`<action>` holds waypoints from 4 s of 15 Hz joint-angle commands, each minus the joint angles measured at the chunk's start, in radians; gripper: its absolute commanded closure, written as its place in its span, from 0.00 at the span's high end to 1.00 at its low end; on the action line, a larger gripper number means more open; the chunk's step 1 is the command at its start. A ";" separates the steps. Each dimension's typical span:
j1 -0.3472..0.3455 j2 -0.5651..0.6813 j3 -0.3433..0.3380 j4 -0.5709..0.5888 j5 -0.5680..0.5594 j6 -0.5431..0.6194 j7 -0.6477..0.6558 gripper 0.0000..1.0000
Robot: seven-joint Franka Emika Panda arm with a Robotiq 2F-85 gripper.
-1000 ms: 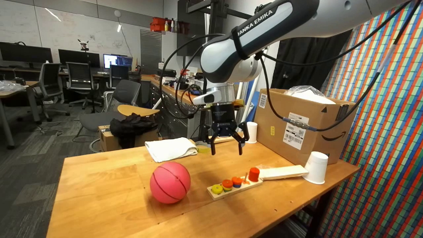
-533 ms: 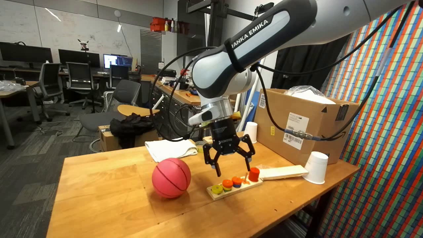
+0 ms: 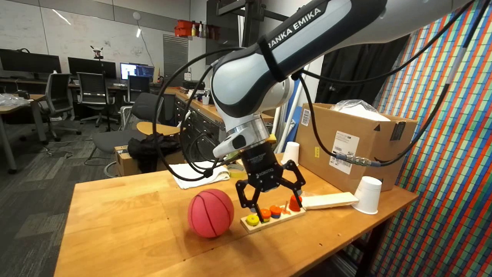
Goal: Move the basketball to the right
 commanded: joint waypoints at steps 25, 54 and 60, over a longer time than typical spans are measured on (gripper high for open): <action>0.034 0.118 0.037 0.216 0.391 0.000 -0.600 1.00; 0.023 0.325 -0.040 0.387 0.126 0.365 -0.499 1.00; -0.004 0.323 -0.103 0.376 -0.009 0.462 -0.393 1.00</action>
